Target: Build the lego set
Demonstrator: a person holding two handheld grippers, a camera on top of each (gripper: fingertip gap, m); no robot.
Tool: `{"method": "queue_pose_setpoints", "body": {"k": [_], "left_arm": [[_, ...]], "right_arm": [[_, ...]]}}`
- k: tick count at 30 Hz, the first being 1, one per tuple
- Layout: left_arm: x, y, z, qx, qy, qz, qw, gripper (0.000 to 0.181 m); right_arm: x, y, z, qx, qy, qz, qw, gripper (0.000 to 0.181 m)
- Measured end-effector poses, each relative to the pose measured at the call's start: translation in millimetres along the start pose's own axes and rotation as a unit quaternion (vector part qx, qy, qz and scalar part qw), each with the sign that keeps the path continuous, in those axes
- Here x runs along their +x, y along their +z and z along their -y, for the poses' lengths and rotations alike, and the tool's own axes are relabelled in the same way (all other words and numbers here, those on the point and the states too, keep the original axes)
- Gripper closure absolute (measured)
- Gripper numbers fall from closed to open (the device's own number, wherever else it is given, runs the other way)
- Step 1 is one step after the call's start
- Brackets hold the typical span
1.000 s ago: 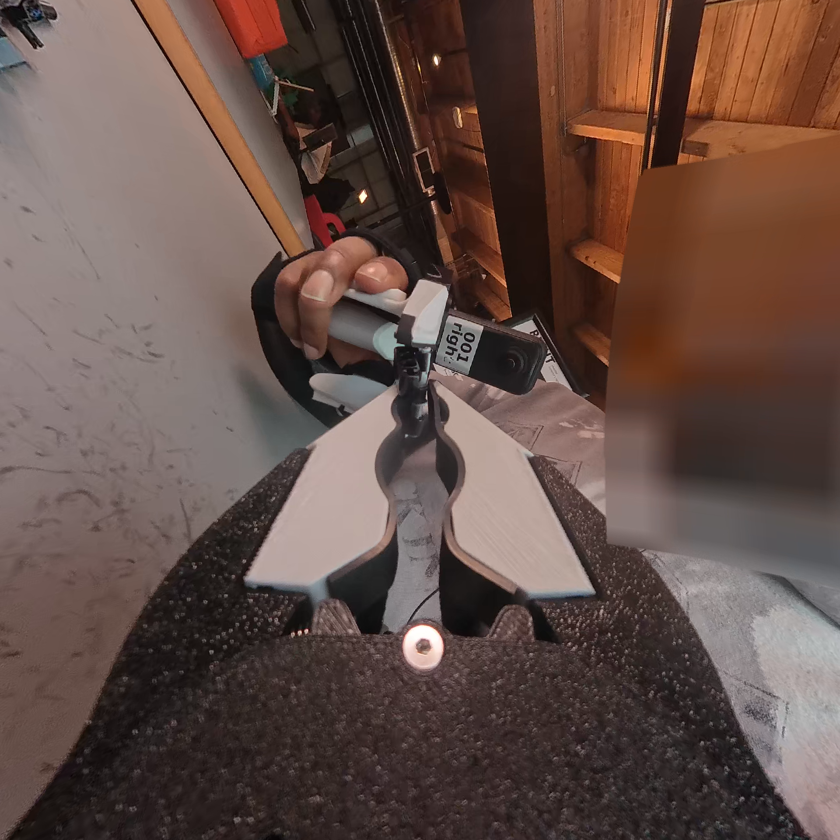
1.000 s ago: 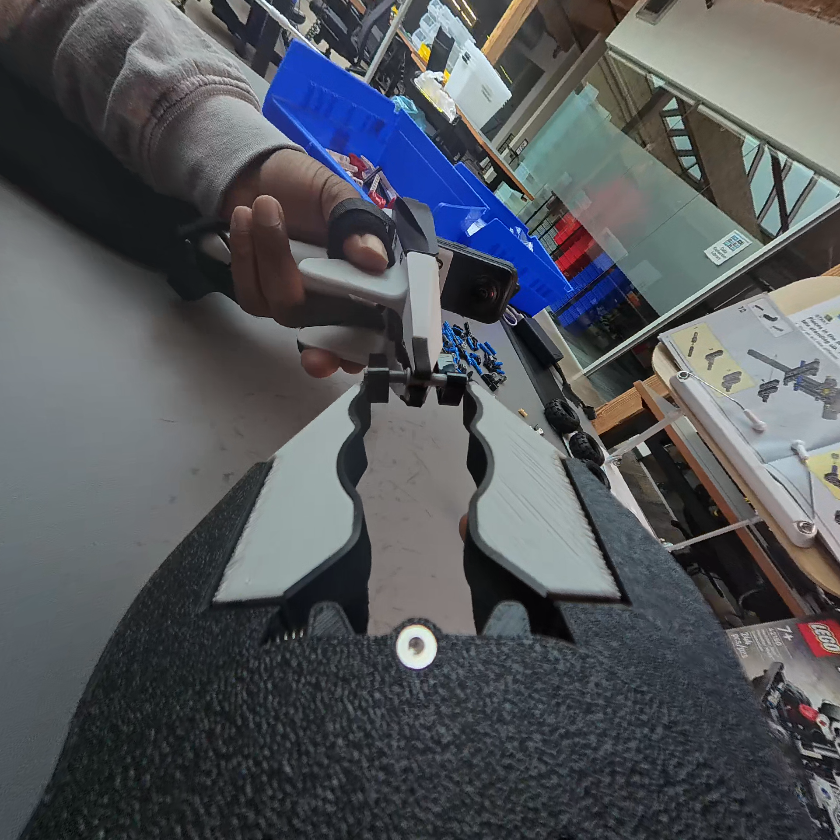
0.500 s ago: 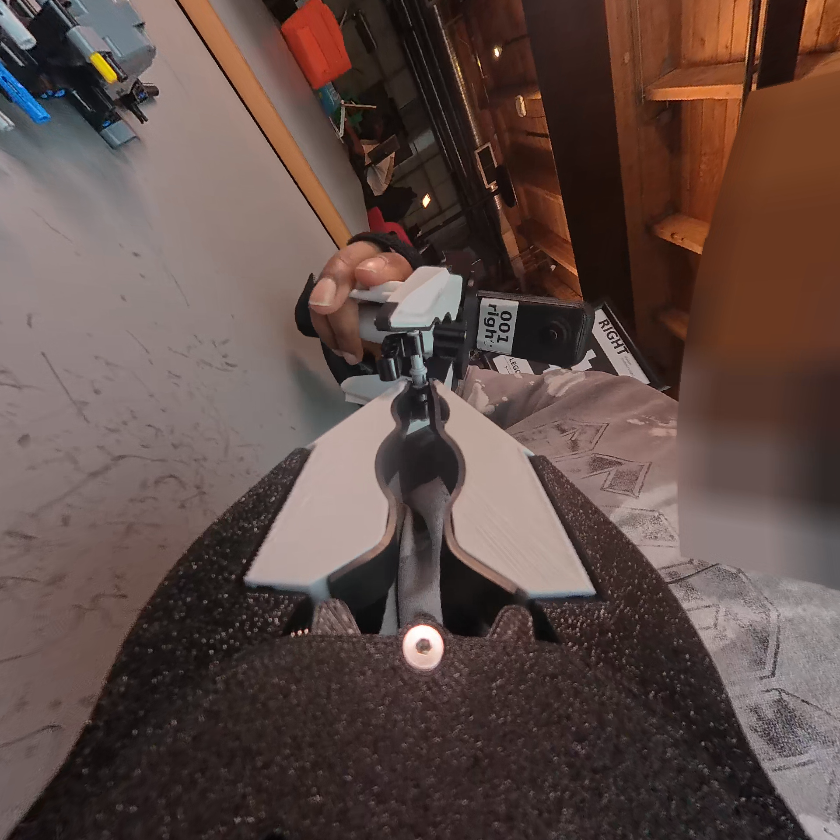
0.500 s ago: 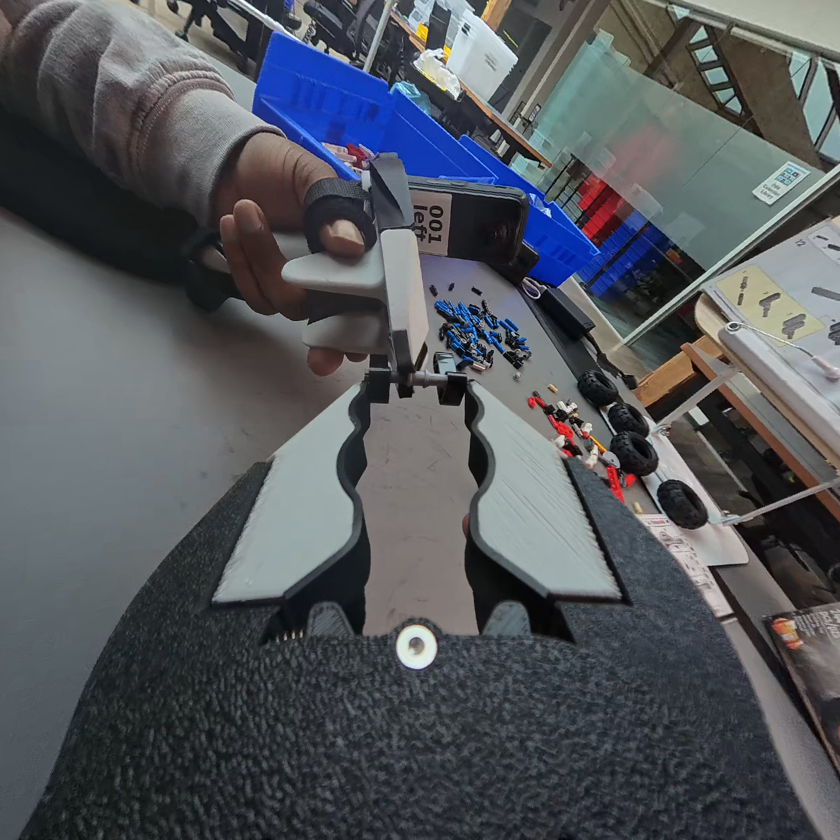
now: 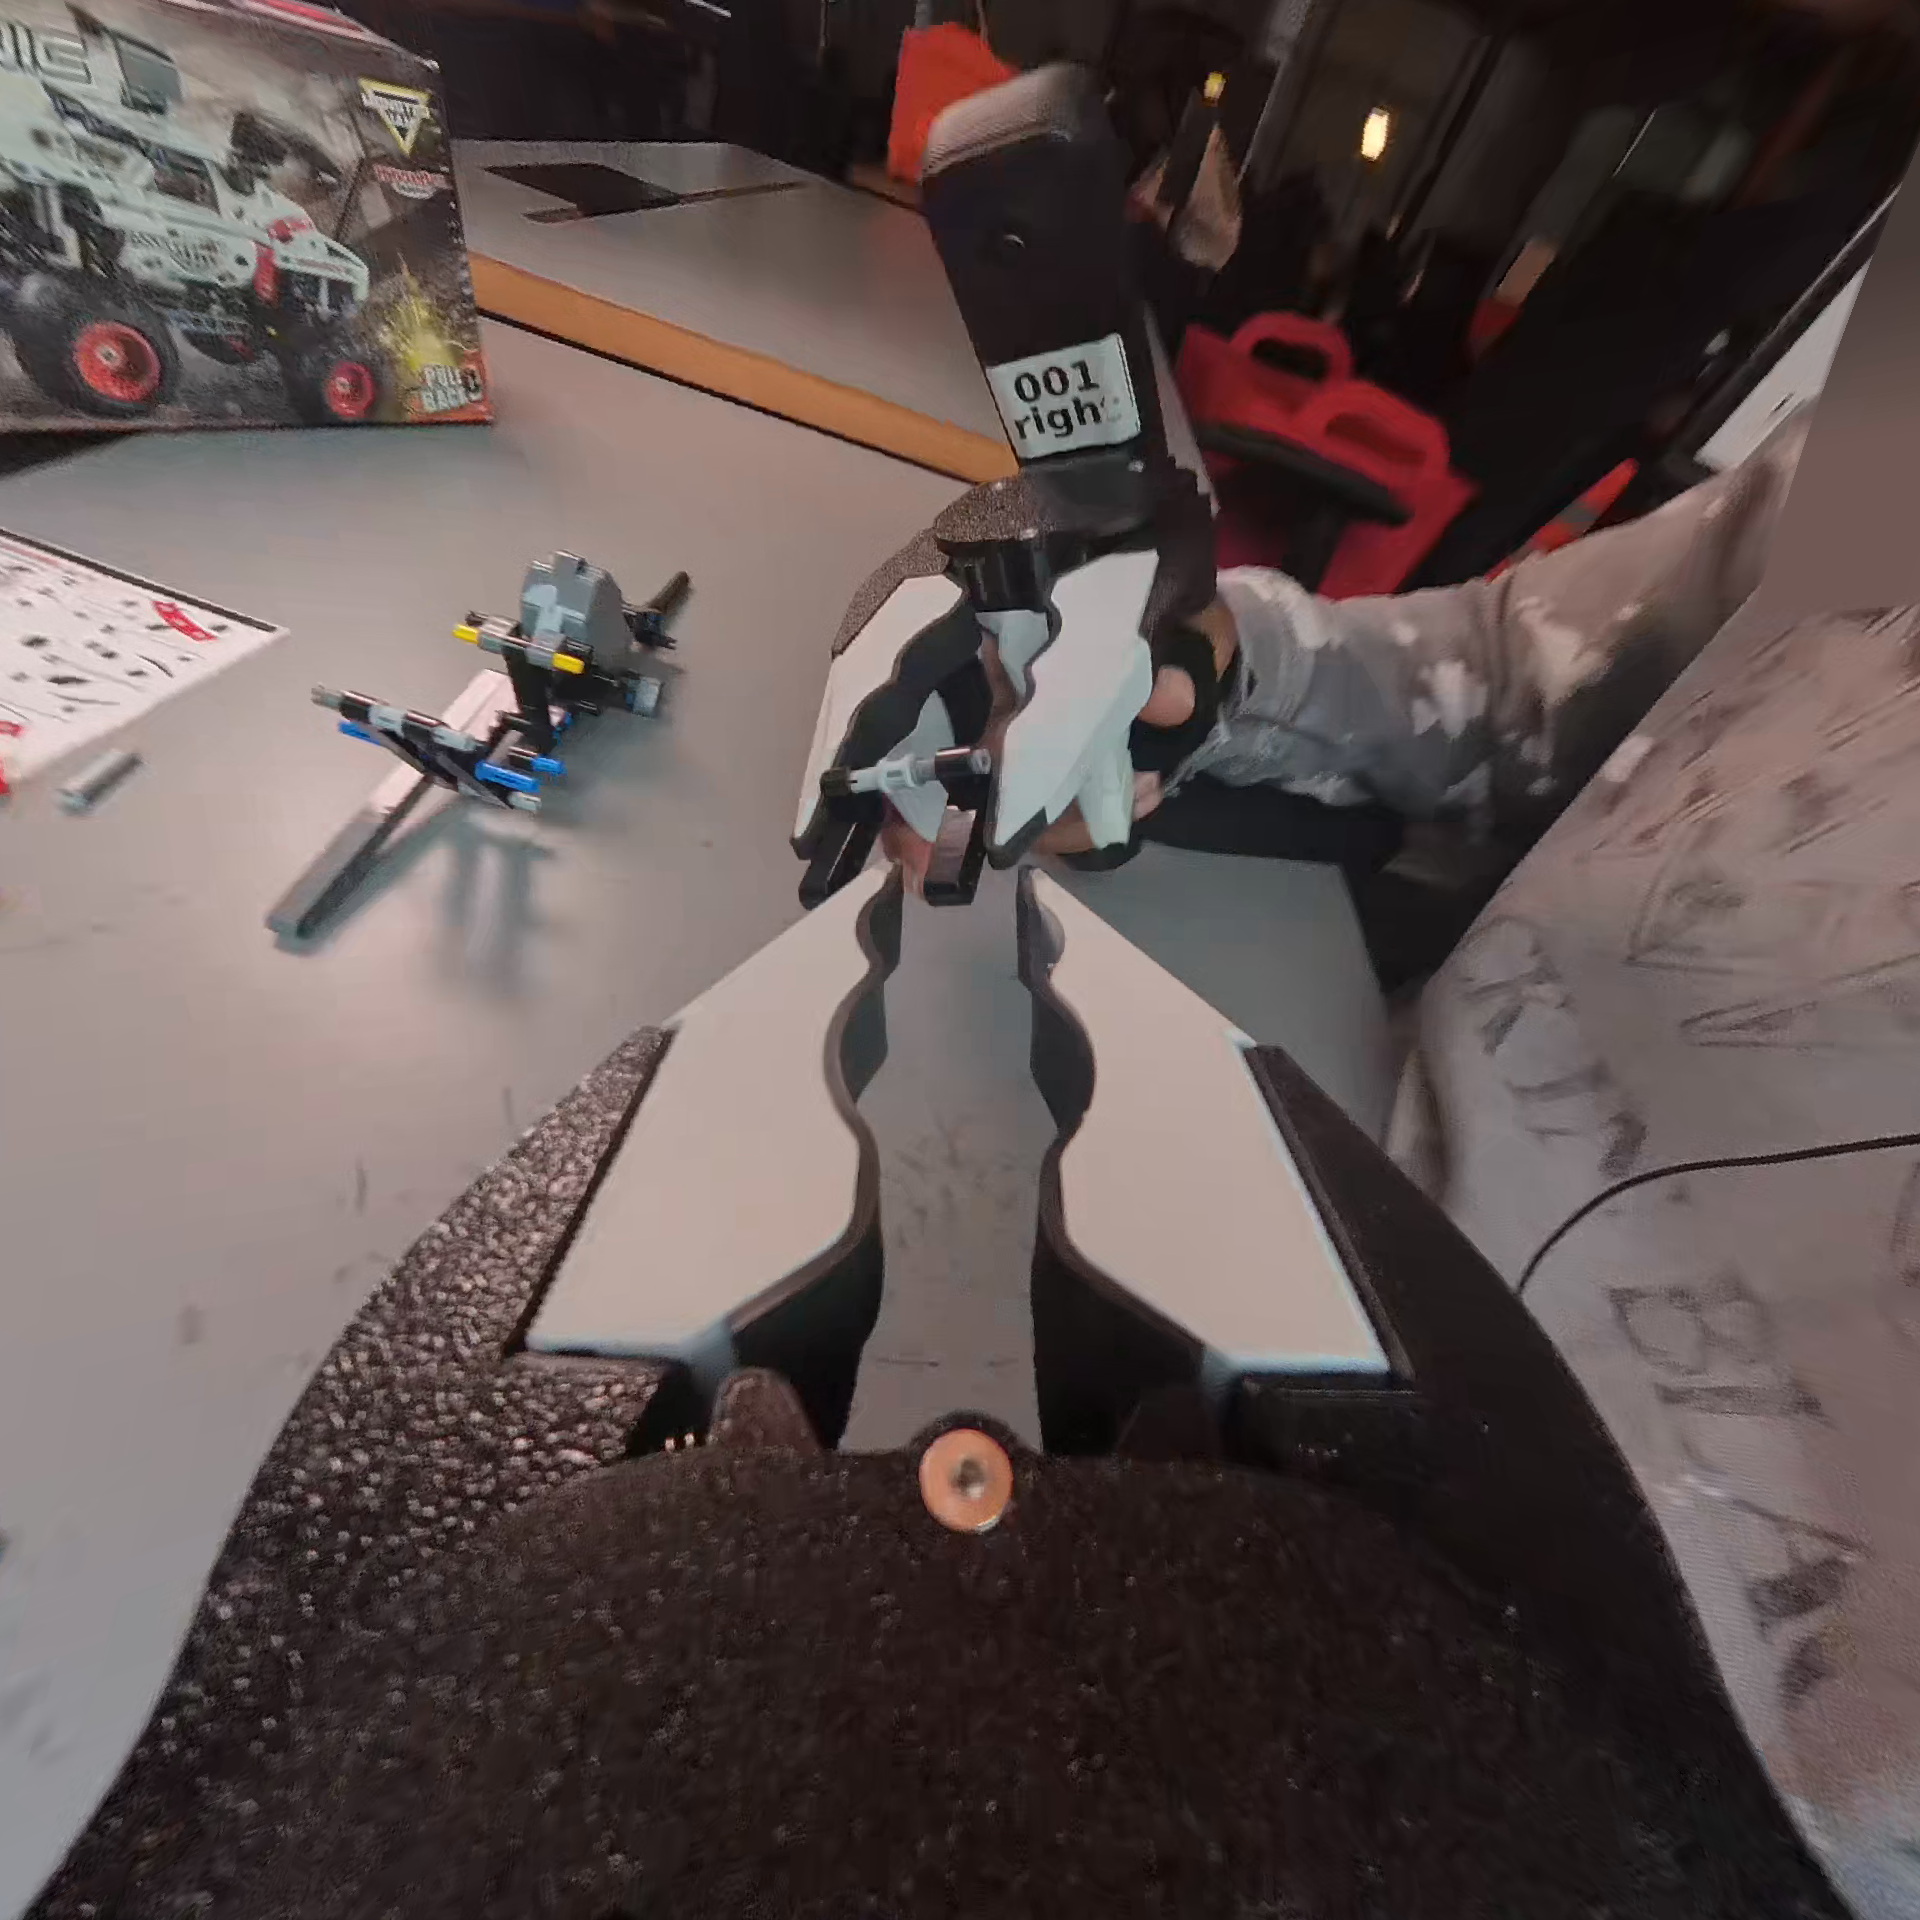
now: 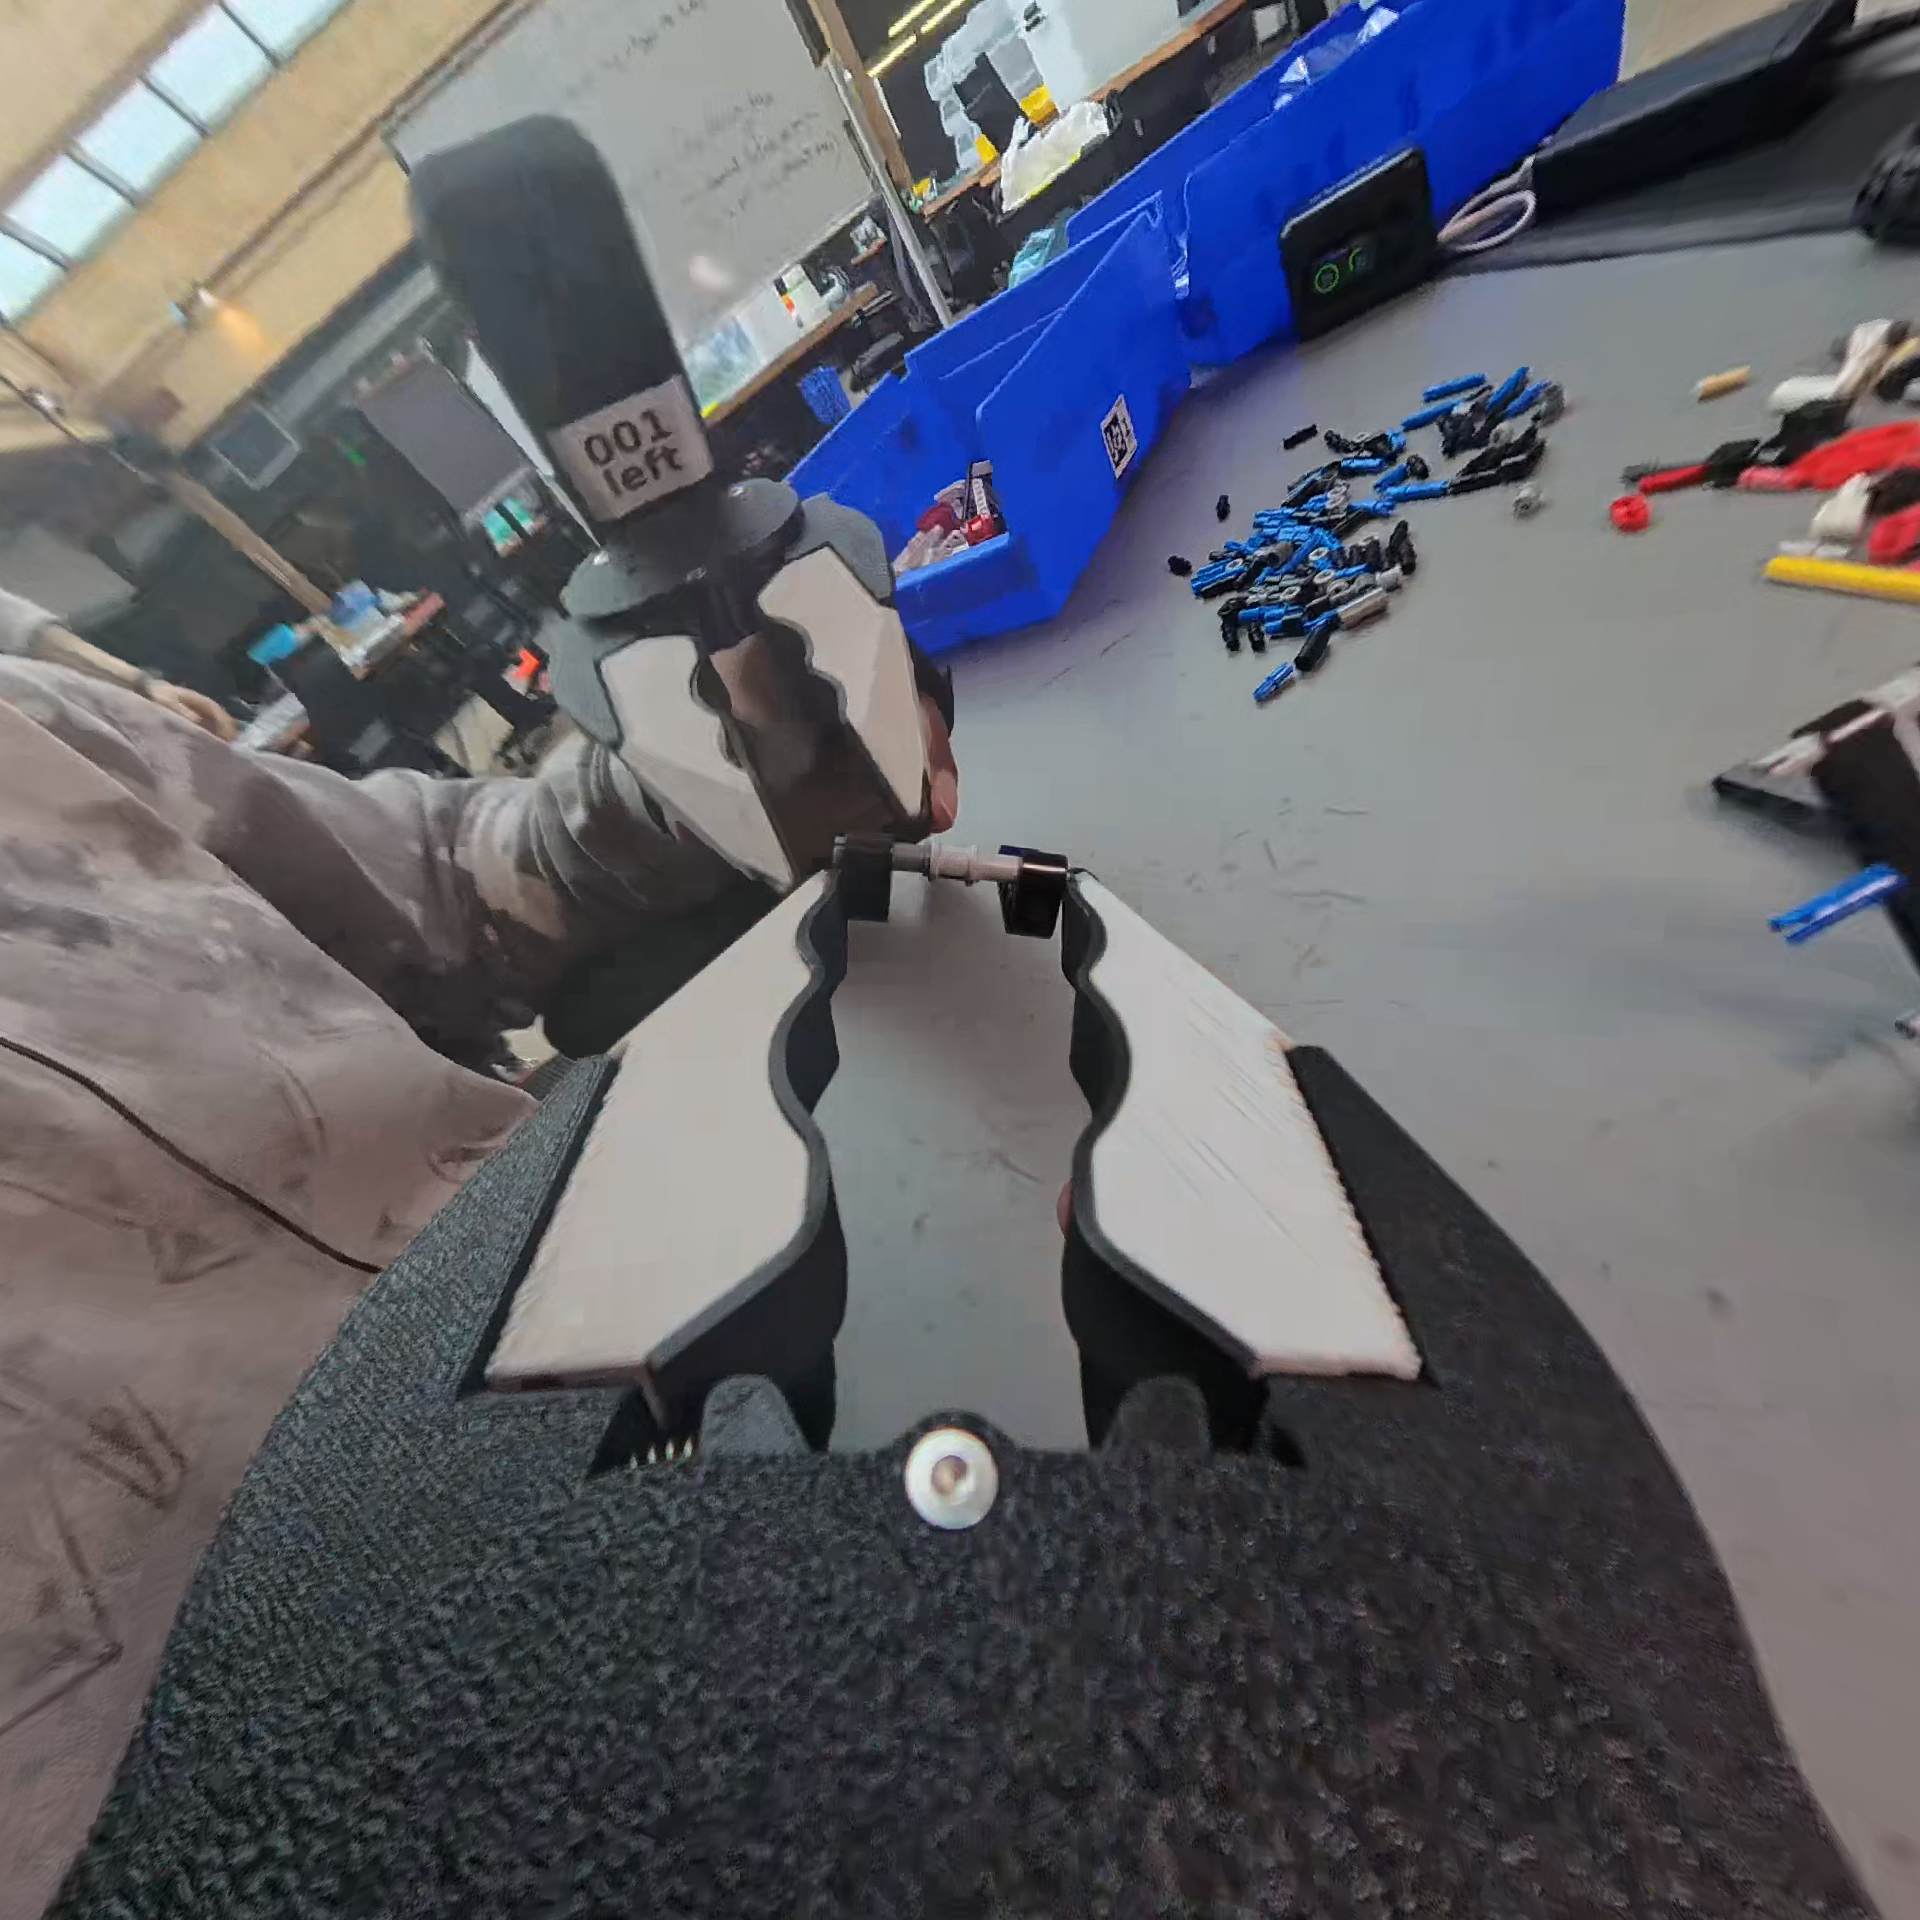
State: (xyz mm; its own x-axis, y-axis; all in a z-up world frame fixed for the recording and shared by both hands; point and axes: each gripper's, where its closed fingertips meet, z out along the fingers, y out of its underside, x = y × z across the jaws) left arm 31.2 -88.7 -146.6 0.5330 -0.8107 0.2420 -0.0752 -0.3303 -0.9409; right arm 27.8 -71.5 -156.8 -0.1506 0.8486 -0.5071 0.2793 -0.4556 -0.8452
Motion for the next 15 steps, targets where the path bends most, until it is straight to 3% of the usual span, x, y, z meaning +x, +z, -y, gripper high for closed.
{"method": "queue_pose_setpoints", "body": {"k": [4, 8, 11, 13, 15], "left_arm": [[-2.8, 9.5, -7.6, -0.034, 0.137, 0.078, 0.987, 0.164], [2.4, 12.0, -17.5, -0.065, 0.176, 0.066, 0.980, 0.169], [7.6, 11.0, -23.4, -0.073, 0.126, 0.023, 0.989, 0.169], [8.2, 11.0, -29.9, -0.087, 0.092, 0.002, 0.992, 0.170], [10.4, 13.3, -38.7, -0.108, 0.063, -0.017, 0.992, 0.170]], "right_arm": [[-0.8, 5.4, -10.2, -0.016, 0.151, 0.046, 0.987, 0.140], [-1.7, 5.5, -22.9, -0.051, 0.201, 0.068, 0.976, 0.139], [-4.5, -1.7, -24.8, -0.080, 0.102, 0.063, 0.990, 0.135], [-2.2, -8.2, -21.9, -0.089, -0.048, 0.025, 0.995, 0.135], [-6.0, -10.9, -27.7, -0.114, -0.200, -0.001, 0.973, 0.138]]}}
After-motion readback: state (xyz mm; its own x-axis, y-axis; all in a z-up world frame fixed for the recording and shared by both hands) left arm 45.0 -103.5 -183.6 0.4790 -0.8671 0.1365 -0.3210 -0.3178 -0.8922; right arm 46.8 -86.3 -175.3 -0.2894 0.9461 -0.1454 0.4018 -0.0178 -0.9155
